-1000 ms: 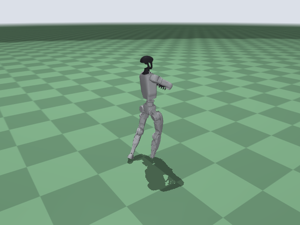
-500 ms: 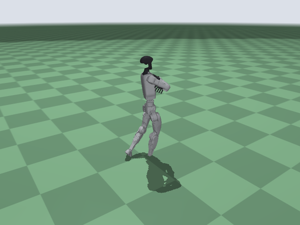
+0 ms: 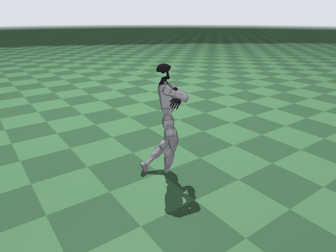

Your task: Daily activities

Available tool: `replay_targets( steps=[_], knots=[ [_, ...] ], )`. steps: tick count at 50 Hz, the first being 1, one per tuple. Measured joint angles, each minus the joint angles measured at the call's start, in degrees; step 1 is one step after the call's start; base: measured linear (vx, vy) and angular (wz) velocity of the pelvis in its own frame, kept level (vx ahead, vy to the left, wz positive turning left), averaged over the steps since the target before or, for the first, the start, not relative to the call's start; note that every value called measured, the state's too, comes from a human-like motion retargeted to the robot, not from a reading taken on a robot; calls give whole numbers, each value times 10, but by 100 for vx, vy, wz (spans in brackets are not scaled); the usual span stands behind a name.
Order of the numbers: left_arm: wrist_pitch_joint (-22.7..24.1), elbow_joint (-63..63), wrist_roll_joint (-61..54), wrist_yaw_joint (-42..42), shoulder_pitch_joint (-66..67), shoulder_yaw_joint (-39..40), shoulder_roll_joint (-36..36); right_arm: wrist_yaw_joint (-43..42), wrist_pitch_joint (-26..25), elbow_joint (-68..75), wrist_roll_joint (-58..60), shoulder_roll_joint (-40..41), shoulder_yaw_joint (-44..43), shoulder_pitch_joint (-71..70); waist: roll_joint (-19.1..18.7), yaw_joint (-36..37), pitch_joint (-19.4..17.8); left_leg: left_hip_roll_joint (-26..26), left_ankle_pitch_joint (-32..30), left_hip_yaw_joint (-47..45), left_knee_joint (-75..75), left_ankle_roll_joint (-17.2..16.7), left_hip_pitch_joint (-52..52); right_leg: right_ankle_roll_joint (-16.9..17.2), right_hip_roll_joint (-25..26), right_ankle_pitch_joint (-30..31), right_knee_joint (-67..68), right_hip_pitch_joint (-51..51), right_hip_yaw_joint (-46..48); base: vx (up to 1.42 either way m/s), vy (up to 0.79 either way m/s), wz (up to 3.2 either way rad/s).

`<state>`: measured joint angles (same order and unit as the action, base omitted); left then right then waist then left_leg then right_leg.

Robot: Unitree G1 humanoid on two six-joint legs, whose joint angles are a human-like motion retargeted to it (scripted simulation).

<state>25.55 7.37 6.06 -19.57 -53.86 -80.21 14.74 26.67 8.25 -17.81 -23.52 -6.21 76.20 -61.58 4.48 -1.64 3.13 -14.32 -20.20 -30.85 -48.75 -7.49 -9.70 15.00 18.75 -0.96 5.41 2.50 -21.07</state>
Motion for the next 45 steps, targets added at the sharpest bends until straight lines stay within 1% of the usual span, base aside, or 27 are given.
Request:
replay_targets(
  steps=[5, 15, 23, 29, 38, 45],
  knots=[
    [-6, -4, -9, -15, 15, 0, 7, 26, -14, 0, -31, 7, -1, 5, -3, 3, 1, 0, -30, 18, -8, -19, 12, 0, 11, 21, -18, 8, -8, -2, -6, -45],
    [-23, -14, -17, -32, 43, 0, 15, 68, -48, 11, -97, 19, 16, 2, -6, 8, 10, 14, -86, 39, -10, -32, 40, 0, 21, 62, -52, 18, -22, -3, -4, -39],
    [-22, -18, 18, -38, 40, 0, 15, 83, -64, 15, -117, 20, 37, -15, -27, 6, 12, 10, -98, 54, -35, -38, 54, 0, 45, 94, -79, 34, -39, -2, 0, -37],
    [-15, -25, 43, -31, 36, 0, 8, 82, -68, 15, -144, 14, 37, -35, -41, 2, 19, 18, -98, 71, -55, -43, 74, 0, 60, 105, -79, 28, -38, -1, 1, -27],
    [-7, -44, 36, -14, 54, 0, 2, 39, -53, -5, -200, 21, -34, -72, -59, 1, 38, 27, -98, 90, -78, -50, 103, 0, 80, 121, -79, 15, -39, -1, 1, -27],
    [-2, -75, -3, -9, 87, 0, 12, -37, -14, -16, -240, 16, -132, -70, -67, 0, 53, 39, -98, 99, -89, -54, 123, 0, 90, 129, -78, 4, -41, 0, 1, -24]
  ],
)
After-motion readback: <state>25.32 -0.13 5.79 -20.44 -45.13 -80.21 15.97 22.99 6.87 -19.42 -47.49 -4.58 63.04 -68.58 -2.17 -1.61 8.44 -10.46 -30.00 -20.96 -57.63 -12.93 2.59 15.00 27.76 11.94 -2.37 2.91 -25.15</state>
